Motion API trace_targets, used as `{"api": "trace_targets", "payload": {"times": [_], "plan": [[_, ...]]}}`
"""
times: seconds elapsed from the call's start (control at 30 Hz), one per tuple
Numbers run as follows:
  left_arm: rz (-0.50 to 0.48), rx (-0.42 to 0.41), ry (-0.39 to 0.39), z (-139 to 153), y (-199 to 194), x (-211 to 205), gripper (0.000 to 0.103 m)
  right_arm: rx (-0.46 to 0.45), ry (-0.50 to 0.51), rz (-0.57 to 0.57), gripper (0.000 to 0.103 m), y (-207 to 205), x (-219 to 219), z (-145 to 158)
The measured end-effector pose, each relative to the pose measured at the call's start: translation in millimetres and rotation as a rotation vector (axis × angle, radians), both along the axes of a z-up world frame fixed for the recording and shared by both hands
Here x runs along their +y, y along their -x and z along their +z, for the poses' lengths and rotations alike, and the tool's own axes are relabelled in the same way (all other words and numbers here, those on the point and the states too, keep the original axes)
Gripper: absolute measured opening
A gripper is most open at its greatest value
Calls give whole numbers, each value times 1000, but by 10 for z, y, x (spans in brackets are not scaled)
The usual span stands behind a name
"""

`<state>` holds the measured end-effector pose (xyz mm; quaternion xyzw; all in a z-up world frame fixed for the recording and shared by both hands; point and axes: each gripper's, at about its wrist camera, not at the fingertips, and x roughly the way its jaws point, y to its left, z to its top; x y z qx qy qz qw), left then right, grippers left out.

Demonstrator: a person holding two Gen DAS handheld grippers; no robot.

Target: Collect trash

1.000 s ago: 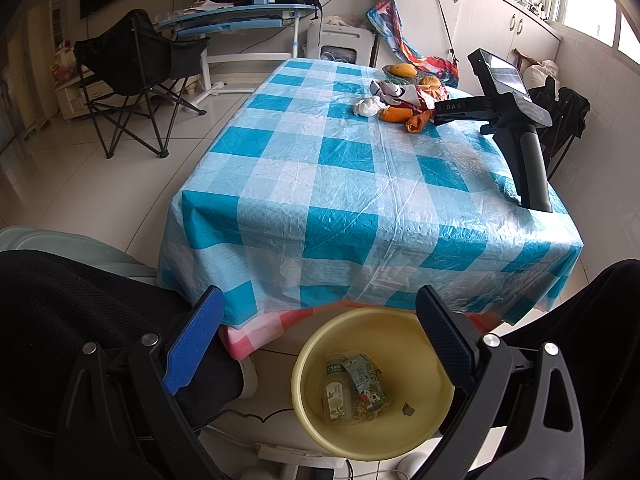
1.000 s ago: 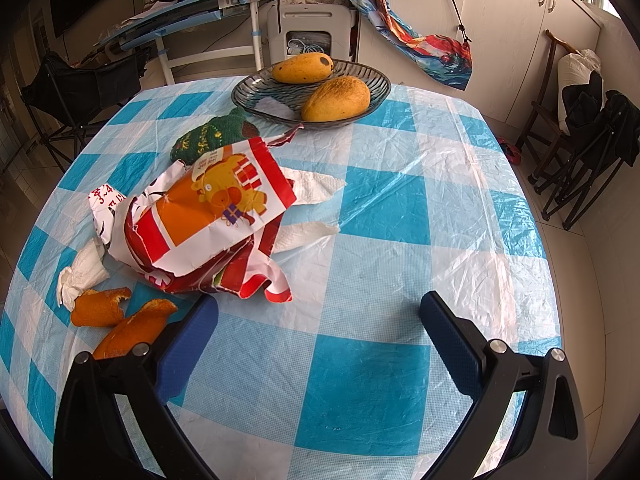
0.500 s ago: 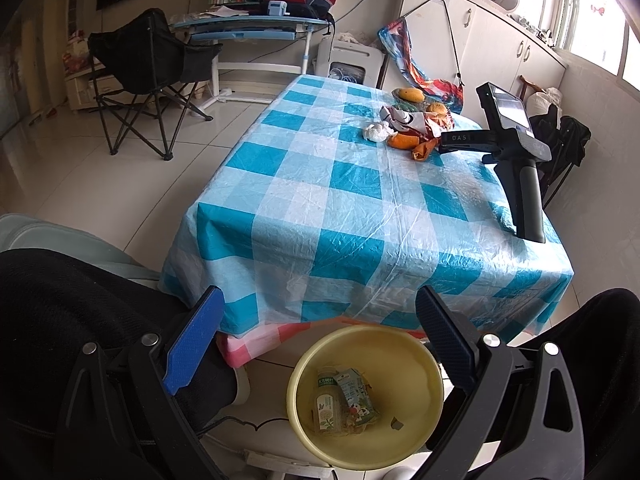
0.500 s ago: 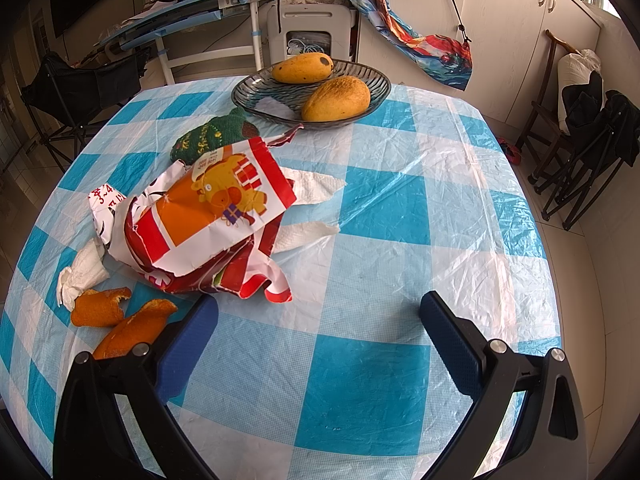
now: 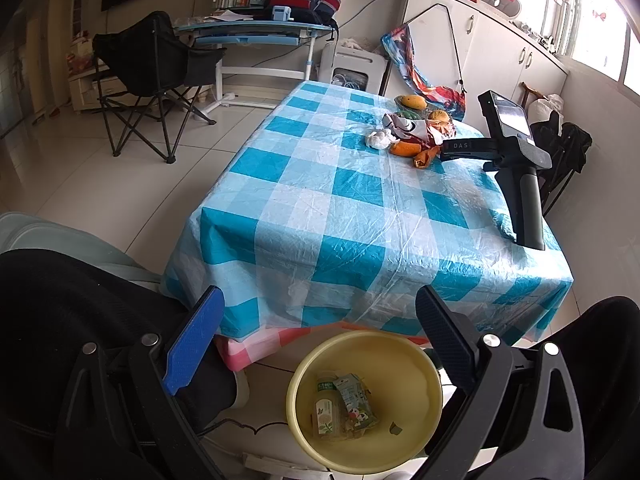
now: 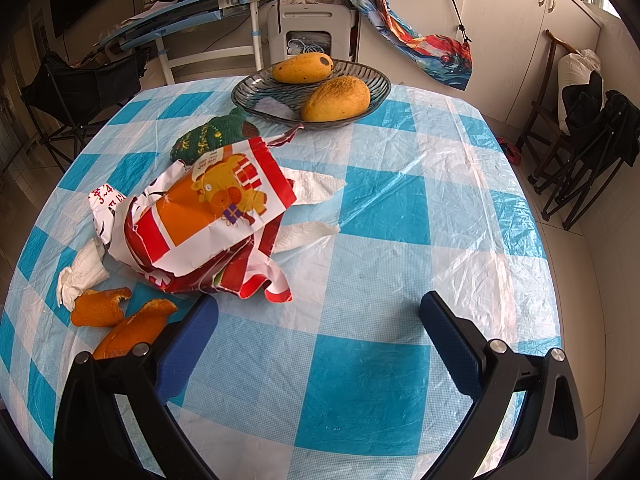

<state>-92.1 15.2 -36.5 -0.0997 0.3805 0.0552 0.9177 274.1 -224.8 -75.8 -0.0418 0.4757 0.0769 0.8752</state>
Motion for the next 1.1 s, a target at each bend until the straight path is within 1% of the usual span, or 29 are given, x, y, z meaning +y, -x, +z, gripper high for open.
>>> {"api": "trace_targets", "payload": {"times": [0.33, 0.47, 0.7, 0.8, 1.1], "plan": [[2, -4, 3, 5, 2, 6, 93, 0, 0, 0, 96, -1, 0, -1], [15, -23, 13, 58, -5, 32, 93, 0, 0, 0, 96, 0, 3, -1], [22, -20, 26, 70, -60, 39, 93, 0, 0, 0, 96, -3, 0, -2], [16, -17, 11, 63, -125, 2, 93, 0, 0, 0, 96, -3, 0, -2], [-21, 27, -46, -18, -299, -121, 93, 0, 0, 0, 96, -4, 1, -3]]}}
